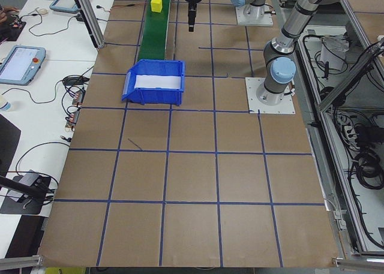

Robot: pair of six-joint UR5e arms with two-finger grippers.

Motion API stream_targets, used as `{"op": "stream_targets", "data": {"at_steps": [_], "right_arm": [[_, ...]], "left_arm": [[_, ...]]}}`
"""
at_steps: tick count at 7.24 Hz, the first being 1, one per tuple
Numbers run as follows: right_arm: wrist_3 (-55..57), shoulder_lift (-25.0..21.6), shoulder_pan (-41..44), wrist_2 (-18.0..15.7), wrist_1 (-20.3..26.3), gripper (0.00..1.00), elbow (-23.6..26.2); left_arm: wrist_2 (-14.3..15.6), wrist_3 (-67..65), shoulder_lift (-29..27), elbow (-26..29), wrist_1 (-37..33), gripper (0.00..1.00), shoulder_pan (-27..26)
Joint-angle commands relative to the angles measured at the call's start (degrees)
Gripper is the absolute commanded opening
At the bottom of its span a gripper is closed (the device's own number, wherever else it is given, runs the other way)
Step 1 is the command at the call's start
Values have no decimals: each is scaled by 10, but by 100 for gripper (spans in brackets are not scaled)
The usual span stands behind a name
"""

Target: Move block left to right into plate

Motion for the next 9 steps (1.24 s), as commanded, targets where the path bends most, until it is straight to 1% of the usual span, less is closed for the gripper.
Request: {"op": "stream_targets", "data": {"at_steps": [1,2,3,4,5,6,7,9], "right_arm": [[-4,2,-3,4,-17,100,-1],[-3,-4,-1,5,-17,100,-2],[-3,-11,5,22,-16,100,-1],[4,-28,37,43,-8,100,-1],[18,-50,86,46,-8,100,-1],[37,-53,123,53,-8,100,-2],[61,-54,154,94,-8,100,-1],[152,-57,222,97,3,100,8]], "left_arm": [[-35,64,0,-4,0,100,4],[-39,100,0,-4,-2,100,15],[-40,139,0,-5,-3,100,29],[-40,164,0,-5,1,100,37],[-40,161,-2,-6,3,100,41],[-40,161,-2,-6,5,100,41],[-40,161,-9,-9,5,100,41],[-40,161,-12,-15,6,100,42]]}}
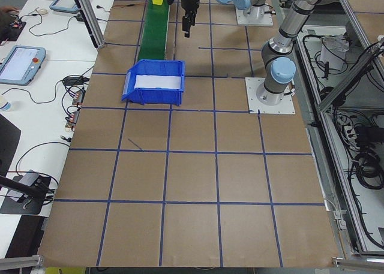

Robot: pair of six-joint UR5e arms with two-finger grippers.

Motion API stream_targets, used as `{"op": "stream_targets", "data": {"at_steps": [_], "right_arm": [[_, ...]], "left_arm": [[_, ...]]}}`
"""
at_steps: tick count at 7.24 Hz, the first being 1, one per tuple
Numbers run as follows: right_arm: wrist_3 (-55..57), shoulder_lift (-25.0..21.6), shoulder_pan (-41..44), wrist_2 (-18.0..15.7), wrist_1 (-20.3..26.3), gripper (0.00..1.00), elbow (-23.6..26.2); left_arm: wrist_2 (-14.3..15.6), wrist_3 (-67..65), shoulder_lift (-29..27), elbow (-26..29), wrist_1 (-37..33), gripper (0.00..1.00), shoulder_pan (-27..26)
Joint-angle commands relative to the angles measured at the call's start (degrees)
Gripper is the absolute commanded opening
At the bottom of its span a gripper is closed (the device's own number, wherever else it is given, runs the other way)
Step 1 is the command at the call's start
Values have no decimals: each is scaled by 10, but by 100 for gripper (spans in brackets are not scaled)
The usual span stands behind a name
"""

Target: Move block left to right into plate

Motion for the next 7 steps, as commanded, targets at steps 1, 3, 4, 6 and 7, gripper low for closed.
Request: {"op": "stream_targets", "data": {"at_steps": [1,3,4,6,7], "right_arm": [[103,-3,65,7,6,100,4],[216,-6,111,7,14,100,3],[249,-8,125,7,15,100,3],[317,-11,151,9,15,100,-11],[326,-6,152,17,15,100,-28]], "left_arm": [[-1,0,-3,-4,6,100,6],[-36,2,-4,-6,8,100,32],[-44,-2,-4,-5,8,100,33],[-38,-56,0,-2,8,100,30],[-37,-80,3,-2,8,100,30]]}}
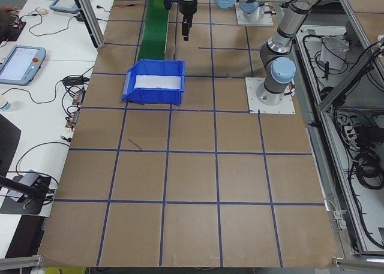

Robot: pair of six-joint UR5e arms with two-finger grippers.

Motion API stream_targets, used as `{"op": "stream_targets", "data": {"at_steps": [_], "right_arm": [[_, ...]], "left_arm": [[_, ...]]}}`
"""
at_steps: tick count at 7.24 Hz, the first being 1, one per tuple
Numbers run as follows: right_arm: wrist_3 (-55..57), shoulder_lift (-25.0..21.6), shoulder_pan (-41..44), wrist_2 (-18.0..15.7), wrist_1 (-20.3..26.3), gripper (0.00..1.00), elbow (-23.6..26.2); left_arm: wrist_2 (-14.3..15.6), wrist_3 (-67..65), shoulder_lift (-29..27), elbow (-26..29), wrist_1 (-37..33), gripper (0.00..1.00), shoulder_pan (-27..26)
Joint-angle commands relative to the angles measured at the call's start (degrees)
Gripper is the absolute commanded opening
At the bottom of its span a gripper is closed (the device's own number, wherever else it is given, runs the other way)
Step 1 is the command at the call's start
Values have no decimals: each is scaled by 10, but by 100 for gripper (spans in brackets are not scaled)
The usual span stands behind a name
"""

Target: Move block left to right into plate

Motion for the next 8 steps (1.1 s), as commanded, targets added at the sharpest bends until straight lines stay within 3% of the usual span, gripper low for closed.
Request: {"op": "stream_targets", "data": {"at_steps": [1,3,8], "right_arm": [[41,14,6,14,0,100,-28],[50,45,12,27,-3,100,-57],[51,85,26,18,-33,100,-57]], "left_arm": [[2,-42,3,1,0,100,-3],[3,-94,3,1,-2,100,-8],[13,-139,5,2,-2,100,-13]]}}
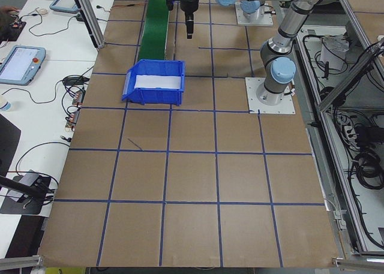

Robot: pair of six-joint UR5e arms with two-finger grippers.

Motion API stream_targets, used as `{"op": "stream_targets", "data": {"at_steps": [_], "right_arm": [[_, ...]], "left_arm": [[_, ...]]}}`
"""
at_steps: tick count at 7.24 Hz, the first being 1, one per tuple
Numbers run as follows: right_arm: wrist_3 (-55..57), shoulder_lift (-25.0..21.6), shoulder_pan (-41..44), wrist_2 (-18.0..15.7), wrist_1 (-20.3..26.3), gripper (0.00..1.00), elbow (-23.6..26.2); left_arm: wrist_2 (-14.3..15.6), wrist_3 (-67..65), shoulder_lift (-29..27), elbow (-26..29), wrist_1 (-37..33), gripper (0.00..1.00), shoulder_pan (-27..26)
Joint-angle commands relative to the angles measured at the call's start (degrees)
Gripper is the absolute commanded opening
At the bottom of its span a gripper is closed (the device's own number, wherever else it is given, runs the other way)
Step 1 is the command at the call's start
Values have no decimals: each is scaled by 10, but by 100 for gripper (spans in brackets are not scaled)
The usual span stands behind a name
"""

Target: Move block left to right into plate

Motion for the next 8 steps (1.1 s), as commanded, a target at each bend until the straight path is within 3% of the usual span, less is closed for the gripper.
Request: {"op": "stream_targets", "data": {"at_steps": [1,4,7,8], "right_arm": [[-1,11,1,-4,-15,97,1],[-3,6,1,-16,-15,48,0],[-33,-45,-5,-44,-2,45,4],[-60,-60,-25,-66,37,44,6]], "left_arm": [[5,-13,0,0,2,100,-3],[5,-15,-1,5,2,100,-3],[6,-16,-4,10,4,100,-3],[6,-16,-4,10,3,100,-3]]}}
